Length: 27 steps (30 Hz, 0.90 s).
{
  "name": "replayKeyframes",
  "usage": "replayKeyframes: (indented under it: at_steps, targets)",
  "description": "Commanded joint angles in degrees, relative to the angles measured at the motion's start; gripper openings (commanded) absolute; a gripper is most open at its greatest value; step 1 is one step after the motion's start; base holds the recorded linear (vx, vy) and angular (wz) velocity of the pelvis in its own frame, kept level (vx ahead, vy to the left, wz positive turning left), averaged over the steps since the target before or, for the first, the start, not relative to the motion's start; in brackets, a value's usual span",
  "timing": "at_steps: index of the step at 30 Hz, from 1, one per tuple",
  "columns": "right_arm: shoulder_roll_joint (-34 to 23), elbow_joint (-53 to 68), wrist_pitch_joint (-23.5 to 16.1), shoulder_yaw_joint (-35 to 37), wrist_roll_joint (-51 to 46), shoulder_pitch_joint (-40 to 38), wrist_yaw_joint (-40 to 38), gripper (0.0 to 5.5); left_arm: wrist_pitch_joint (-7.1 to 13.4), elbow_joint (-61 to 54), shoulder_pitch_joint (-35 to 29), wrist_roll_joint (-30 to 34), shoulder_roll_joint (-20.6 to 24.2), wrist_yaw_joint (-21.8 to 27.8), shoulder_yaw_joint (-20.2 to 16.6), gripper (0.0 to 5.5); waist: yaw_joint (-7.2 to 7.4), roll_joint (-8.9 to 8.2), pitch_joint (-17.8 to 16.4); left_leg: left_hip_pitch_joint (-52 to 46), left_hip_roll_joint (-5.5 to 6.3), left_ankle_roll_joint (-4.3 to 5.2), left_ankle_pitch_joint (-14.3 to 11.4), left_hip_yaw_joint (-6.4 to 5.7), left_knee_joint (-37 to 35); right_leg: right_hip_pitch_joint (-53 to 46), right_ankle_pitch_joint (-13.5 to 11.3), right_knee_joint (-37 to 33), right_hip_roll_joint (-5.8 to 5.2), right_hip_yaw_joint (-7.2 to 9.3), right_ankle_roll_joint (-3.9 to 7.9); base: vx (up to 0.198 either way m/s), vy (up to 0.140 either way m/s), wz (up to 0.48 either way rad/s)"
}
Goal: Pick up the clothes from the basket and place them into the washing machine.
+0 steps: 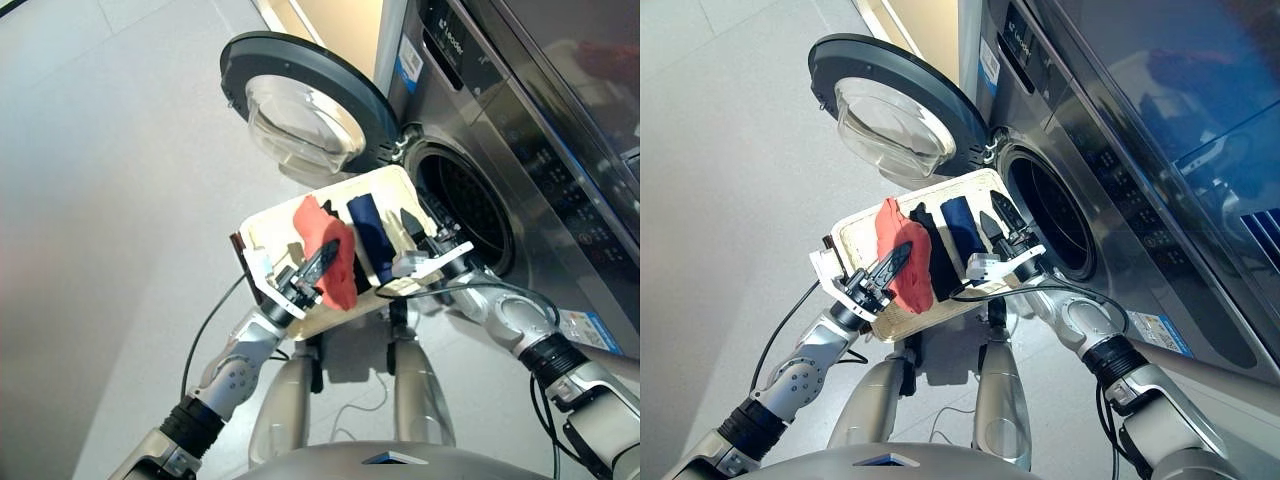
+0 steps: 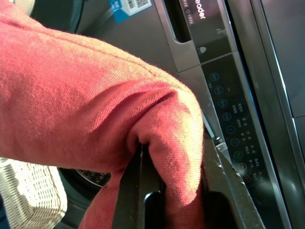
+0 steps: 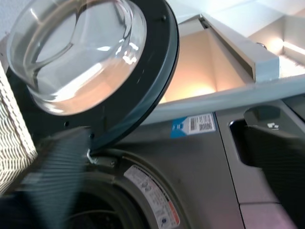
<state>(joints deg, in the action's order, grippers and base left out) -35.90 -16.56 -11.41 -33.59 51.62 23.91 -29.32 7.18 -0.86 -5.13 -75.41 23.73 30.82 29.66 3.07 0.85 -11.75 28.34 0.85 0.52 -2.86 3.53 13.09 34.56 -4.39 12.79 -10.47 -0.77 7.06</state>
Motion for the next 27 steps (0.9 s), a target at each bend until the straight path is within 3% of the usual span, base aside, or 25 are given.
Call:
replayKeyframes:
  at_steps: [1,10,15,22,27]
  targets:
    - [-2.3,7.5,-1.6,-4.2,1.3,4.7,-0.6,5.50,2.2,-9.1,-1.4,-0.5,2.6,1.3,2.1,0.00,0.29,-0.38,1.6,3.5,1.34,-1.12,1.3,-1.76,1.4,-2.5,0.7,0.9,-0.05,2.12,0.99,0.000,0.000,0.000]
    - [-5.9,10.1,-5.0,-12.8,2.0,12.3,3.6,5.50,-0.8,-9.8,-10.5,1.0,13.7,6.5,7.9,0.00,0.60,-0.24,2.1,3.2,0.92,-0.88,0.8,-1.55,1.6,-2.7,0.9,1.0,0.18,1.78,1.05,0.000,0.000,0.000]
    - [-5.4,8.4,-6.2,-17.1,1.7,14.1,6.1,5.50,-1.3,-11.7,-15.2,0.3,19.5,8.4,9.8,0.00,0.94,-0.09,2.7,3.4,0.93,-0.77,1.4,-1.52,1.1,-2.4,0.4,0.7,0.17,1.70,1.18,0.000,0.000,0.000]
    - [-2.3,8.0,-6.6,-18.3,0.1,15.3,5.8,5.50,-1.7,-12.9,-16.7,-1.1,19.3,8.8,13.0,0.00,0.84,0.03,2.4,3.2,1.09,-0.84,1.5,-1.25,0.9,-2.3,0.4,0.7,0.18,1.46,1.37,0.000,0.000,0.000]
    - [-2.6,9.0,-7.7,-20.5,-0.1,16.7,7.3,5.50,-1.2,-12.3,-17.8,-1.3,18.8,8.6,12.9,0.00,0.74,-0.01,2.2,3.3,0.97,-0.75,1.9,-1.22,0.6,-2.3,0.4,0.7,0.11,1.65,1.41,0.000,0.000,0.000]
